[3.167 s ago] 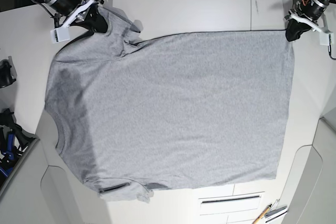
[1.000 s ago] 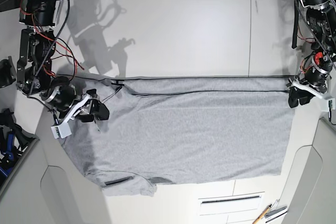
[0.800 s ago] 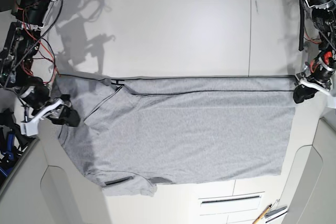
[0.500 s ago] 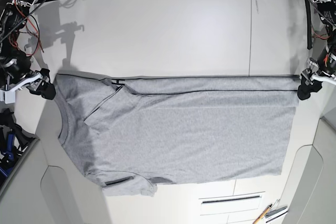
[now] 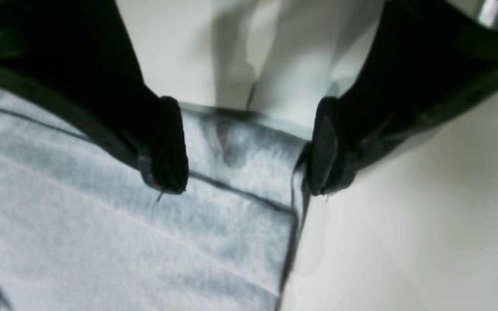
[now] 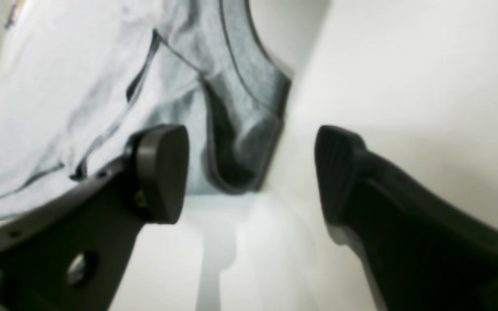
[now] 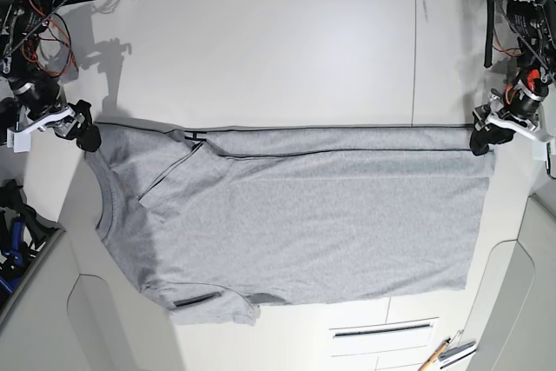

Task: Fold the T-shirt properly
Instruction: 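Lift the shoulder edge with both grippers and fold it over the body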

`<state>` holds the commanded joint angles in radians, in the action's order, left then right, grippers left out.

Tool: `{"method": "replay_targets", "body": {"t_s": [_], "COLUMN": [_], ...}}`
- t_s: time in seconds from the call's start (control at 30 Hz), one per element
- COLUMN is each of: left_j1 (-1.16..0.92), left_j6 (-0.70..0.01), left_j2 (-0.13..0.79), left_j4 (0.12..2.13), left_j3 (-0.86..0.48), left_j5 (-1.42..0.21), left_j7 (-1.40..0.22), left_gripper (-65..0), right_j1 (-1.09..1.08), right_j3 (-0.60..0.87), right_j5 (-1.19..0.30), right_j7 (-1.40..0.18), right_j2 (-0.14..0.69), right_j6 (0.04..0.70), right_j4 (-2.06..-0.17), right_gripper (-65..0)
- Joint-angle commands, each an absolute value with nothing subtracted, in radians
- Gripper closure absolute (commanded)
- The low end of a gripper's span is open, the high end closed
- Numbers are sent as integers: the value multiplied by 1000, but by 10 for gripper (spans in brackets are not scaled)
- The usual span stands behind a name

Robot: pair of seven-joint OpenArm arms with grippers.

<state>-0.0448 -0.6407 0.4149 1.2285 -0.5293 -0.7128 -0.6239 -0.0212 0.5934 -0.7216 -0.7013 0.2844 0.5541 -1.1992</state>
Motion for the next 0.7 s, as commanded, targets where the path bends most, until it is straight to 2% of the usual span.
{"method": "replay_targets", "body": {"t_s": [0.2,0.33,0.47,0.53,0.57,0.6,0.67,0.7], "left_j1": [-16,-14,-14,-14,-14,-14,-14,-14], "left_j6": [-641,-648,-648,-683,-698,-698,-698,-698], "left_j2": [390,381,377,377,377,377,377,377], "left_j4": [1142,1142,1142,1142,1142,1142,1142,1143], "left_j3": [-529,-529,-508,-487,-476,-464,-455,-456], "left_j5": [-713,-713,-713,-713,-714,-713,-713,-714], "left_j7": [-599,-601,-610,-609,-609,-609,-609,-609], "left_gripper": [-468,-468,-466,-463,-431,-366,-182,-114], "right_j1": [-32,-61,-94,-105,-109,-108,-107,-107], "right_j3": [500,490,488,488,488,488,488,488], "right_j5": [-722,-711,-702,-688,-687,-687,-682,-672], "right_j7": [-636,-635,-636,-636,-635,-635,-636,-636], "right_j2": [242,196,185,185,186,186,186,186], "right_j6": [554,554,554,554,554,554,554,554], "right_j4": [-1160,-1160,-1160,-1161,-1161,-1161,-1161,-1161], "right_gripper": [-449,-449,-449,-447,-429,-385,-226,-127]}}
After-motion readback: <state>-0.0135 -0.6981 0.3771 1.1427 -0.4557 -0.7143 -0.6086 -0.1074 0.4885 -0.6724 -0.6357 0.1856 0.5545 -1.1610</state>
